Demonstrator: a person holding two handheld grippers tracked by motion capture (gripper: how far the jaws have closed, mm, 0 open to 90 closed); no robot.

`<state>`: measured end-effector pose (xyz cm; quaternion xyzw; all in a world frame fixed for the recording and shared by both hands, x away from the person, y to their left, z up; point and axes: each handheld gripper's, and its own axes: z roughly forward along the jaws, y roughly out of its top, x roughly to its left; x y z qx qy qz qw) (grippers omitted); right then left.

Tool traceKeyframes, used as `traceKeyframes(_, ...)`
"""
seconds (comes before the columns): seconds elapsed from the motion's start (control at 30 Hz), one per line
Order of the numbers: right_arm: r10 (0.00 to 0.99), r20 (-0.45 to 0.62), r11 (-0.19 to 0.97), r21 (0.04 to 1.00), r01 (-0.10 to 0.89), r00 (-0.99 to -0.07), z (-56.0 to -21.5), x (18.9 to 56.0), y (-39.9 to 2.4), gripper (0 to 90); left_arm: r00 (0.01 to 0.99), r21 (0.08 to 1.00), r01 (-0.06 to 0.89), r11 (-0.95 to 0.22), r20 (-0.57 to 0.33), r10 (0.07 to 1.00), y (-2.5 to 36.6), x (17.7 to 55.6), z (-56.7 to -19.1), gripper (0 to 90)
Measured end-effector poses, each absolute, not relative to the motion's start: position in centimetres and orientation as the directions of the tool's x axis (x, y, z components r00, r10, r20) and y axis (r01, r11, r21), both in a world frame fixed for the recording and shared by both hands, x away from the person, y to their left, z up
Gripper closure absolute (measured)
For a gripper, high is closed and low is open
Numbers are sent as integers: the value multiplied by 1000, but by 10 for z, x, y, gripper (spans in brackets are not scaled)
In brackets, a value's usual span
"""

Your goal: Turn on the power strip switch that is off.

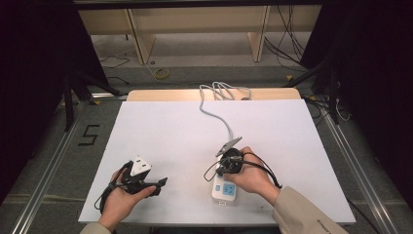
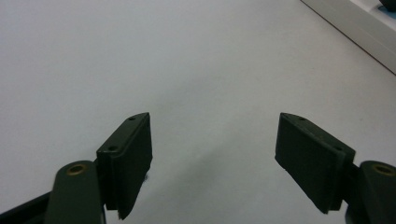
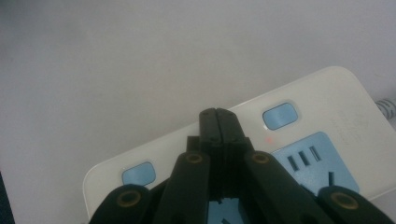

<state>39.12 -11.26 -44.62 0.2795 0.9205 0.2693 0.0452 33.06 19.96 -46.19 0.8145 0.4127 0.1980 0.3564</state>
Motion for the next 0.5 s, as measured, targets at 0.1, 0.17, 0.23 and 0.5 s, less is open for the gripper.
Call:
traceKeyframes(0.1, 539, 70, 698, 522, 491, -840, -446, 391, -113, 900, 581, 744, 531, -405, 29, 813, 200, 331, -462, 269)
traceKeyframes(0.17, 541, 71, 695, 523, 493, -838, -446, 391, -113, 900, 581, 745, 530, -405, 29, 813, 200, 331, -462, 269)
traceKeyframes(0.23, 543, 72, 694, 521, 496, -837, -446, 392, -113, 900, 581, 745, 530, -405, 29, 813, 200, 331, -462, 269)
traceKeyframes(0.5, 541, 78, 694, 522, 496, -838, -446, 392, -114, 900, 582, 745, 530, -405, 28, 813, 200, 331, -462, 269)
